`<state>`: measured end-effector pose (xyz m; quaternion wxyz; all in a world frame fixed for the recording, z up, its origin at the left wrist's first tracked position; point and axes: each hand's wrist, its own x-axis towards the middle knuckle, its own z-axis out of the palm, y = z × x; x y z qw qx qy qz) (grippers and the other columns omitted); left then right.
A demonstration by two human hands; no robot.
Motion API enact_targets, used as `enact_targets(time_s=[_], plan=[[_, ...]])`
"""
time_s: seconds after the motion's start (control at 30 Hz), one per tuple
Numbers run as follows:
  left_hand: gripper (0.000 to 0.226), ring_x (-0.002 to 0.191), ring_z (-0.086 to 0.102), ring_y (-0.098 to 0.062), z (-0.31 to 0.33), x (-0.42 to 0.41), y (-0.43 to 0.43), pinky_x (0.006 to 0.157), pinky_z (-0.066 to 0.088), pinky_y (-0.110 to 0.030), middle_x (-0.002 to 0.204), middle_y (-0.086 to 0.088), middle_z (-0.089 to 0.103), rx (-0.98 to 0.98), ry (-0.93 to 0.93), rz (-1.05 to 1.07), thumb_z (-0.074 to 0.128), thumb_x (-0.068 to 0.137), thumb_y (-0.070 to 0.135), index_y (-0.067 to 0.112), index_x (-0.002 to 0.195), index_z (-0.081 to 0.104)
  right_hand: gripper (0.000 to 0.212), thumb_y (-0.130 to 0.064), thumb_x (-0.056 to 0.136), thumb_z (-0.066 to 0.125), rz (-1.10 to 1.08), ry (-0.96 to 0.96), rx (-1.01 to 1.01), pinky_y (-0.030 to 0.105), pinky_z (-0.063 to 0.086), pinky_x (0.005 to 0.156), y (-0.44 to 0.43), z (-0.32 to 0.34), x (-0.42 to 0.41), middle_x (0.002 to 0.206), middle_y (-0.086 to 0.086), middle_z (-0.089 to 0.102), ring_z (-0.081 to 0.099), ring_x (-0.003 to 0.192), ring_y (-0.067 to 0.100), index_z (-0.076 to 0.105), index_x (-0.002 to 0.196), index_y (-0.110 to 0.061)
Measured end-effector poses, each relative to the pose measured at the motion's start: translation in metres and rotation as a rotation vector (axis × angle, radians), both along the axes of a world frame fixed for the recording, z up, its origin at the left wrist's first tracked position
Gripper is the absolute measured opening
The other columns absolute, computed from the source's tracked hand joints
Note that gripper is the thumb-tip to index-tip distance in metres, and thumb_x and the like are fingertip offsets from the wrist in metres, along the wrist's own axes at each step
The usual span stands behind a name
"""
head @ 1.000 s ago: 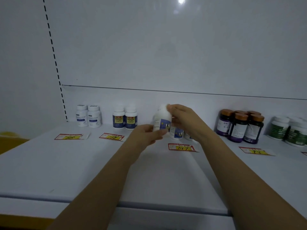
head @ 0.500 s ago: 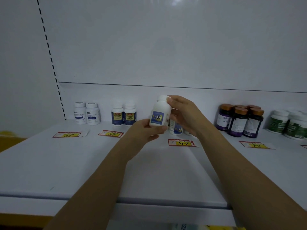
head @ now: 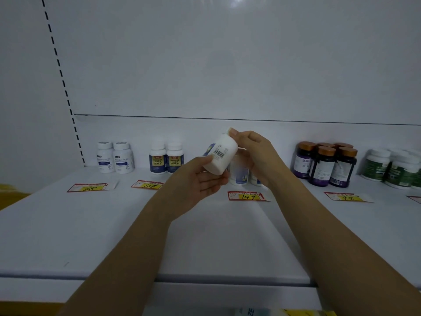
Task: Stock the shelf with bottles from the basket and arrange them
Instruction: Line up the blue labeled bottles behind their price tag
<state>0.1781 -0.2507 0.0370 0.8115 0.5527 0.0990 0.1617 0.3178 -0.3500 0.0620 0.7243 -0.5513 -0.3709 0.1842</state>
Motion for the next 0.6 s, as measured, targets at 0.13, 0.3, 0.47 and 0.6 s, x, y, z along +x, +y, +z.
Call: enact_targets(time_s=[0.13, 0.3, 0.47, 0.6], plan=[[0.043, 0.092, 0.068, -0.013, -0.008, 0.006, 0.003, 0.075, 0.050, -0.022, 0.106, -0.004, 0.070, 0.372, 0.020, 0.244, 0.074, 0.077, 0.022, 0.012, 0.113, 0.053, 0.032, -0.034, 0.091, 0.061, 0.056, -0.023, -0.040, 0.033, 0.055, 0.087, 0.001, -0.002, 0.001, 0.111, 0.008, 0.068, 0.067, 0.102, 0.025, 0.063, 0.113, -0.010], [0.053, 0.076, 0.057, 0.004, -0.016, 0.008, -0.004, 0.060, 0.042, -0.010, 0.086, 0.017, 0.055, 0.852, 0.053, 0.588, 0.085, 0.066, 0.026, 0.023, 0.098, 0.043, 0.033, -0.030, 0.093, 0.058, 0.052, -0.131, -0.130, 0.035, 0.056, 0.087, 0.007, -0.006, -0.007, 0.113, 0.006, 0.066, 0.066, 0.101, 0.022, 0.057, 0.124, -0.019], [0.051, 0.086, 0.060, 0.001, -0.013, 0.010, -0.001, 0.064, 0.043, -0.006, 0.103, 0.012, 0.062, 0.784, 0.068, 0.440, 0.077, 0.075, 0.031, 0.018, 0.118, 0.052, 0.026, -0.018, 0.095, 0.054, 0.113, -0.060, -0.049, 0.030, 0.057, 0.080, 0.004, -0.004, -0.004, 0.116, 0.004, 0.064, 0.065, 0.104, 0.022, 0.059, 0.121, -0.022], [0.056, 0.097, 0.060, -0.011, -0.013, 0.009, -0.002, 0.075, 0.043, -0.015, 0.113, 0.005, 0.062, 0.829, 0.104, 0.427, 0.076, 0.076, 0.032, 0.016, 0.125, 0.054, 0.035, -0.013, 0.096, 0.051, 0.200, -0.036, -0.055, 0.031, 0.056, 0.083, 0.005, -0.004, -0.003, 0.126, 0.009, 0.061, 0.061, 0.112, 0.026, 0.053, 0.131, -0.016]])
